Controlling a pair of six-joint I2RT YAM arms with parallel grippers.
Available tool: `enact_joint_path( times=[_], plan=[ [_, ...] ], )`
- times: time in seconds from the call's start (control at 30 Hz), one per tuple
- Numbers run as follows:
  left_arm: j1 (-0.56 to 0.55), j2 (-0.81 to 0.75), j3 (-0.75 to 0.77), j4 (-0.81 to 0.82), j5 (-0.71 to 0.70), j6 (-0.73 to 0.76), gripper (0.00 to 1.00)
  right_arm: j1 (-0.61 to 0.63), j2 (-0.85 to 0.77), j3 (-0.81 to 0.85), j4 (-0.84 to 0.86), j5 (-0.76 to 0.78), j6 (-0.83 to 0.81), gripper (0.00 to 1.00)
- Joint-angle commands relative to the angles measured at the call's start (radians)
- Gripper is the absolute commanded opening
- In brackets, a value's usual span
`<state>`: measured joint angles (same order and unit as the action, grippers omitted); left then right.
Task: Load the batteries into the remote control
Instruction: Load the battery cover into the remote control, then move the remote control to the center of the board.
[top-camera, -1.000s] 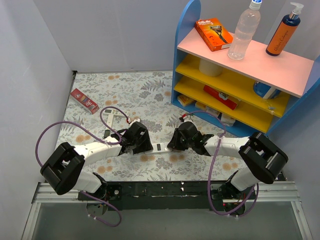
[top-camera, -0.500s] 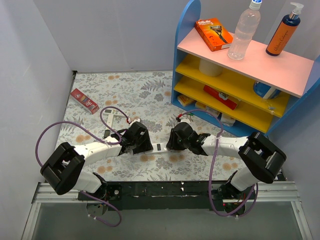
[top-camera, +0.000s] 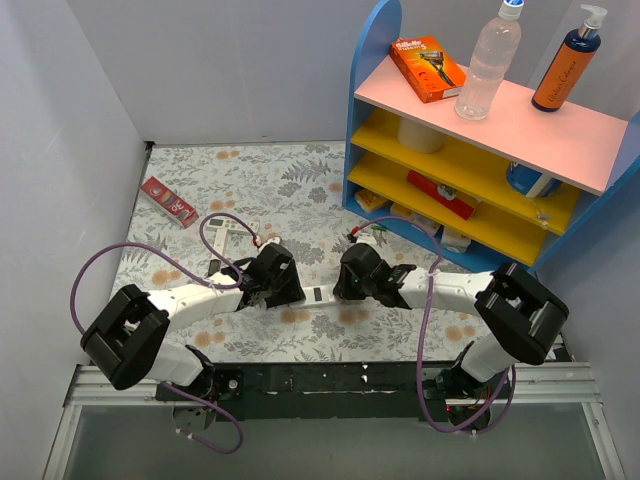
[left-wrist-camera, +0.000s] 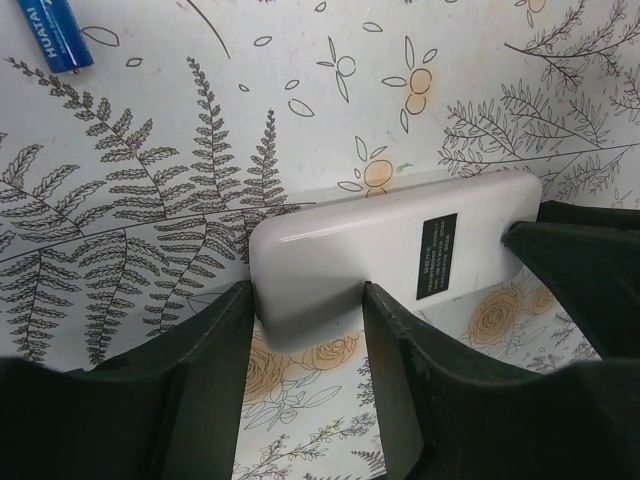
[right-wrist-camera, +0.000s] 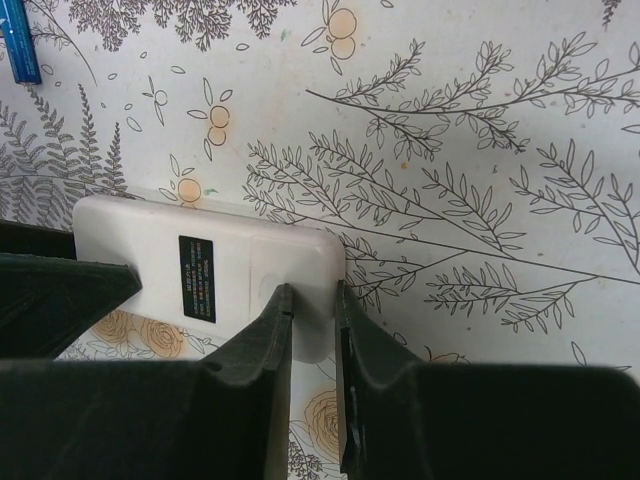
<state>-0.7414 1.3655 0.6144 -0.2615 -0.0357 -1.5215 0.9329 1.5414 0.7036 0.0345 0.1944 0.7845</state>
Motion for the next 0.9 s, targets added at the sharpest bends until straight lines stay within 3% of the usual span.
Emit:
enact_joint_path(
  times=[0.0, 0.2, 0.5, 0.53, 0.63, 0.87],
  plan=[
    [-0.018, 0.044, -0.039, 0.016, 0.125, 0.021, 0.43, 0.05, 0.123, -0.038, -0.113, -0.122, -0.039, 0.01],
    [-0.018, 0.04, -0.039, 0.039, 0.16, 0.018, 0.48, 0.064, 0.126, -0.009, -0.108, -0.112, -0.06, 0.01],
    [-0.018, 0.061, -0.002, 0.027, 0.094, 0.004, 0.61, 0.027, -0.052, 0.105, -0.261, 0.13, -0.194, 0.41],
    [-0.018, 0.07, 0.004, 0.025, 0.089, 0.004, 0.63, 0.021, -0.085, 0.111, -0.269, 0.148, -0.209, 0.51],
    [-0.018, 0.089, 0.034, 0.024, 0.072, 0.006, 0.65, -0.015, -0.171, 0.122, -0.286, 0.192, -0.261, 0.66],
    [-0.018, 0.22, 0.159, 0.071, 0.125, 0.009, 0.7, -0.083, -0.421, 0.063, -0.32, 0.264, -0.349, 0.89]
  ],
)
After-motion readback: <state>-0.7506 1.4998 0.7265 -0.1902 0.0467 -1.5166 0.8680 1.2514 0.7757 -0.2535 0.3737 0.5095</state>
